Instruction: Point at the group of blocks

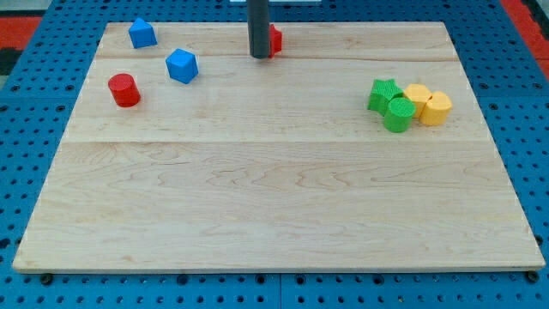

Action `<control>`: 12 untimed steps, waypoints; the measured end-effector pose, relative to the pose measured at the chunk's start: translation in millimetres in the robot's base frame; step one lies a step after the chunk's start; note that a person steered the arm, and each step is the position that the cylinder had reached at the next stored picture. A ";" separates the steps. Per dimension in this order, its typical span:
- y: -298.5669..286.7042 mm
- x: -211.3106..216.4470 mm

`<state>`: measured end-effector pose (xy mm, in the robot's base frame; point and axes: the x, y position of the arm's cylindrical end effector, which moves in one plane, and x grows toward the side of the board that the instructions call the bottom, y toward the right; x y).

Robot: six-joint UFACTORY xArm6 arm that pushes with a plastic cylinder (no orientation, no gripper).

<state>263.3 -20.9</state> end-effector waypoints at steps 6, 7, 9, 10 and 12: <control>4.8 31.0; 4.8 73.6; 55.9 148.8; 121.9 200.8; 222.6 185.2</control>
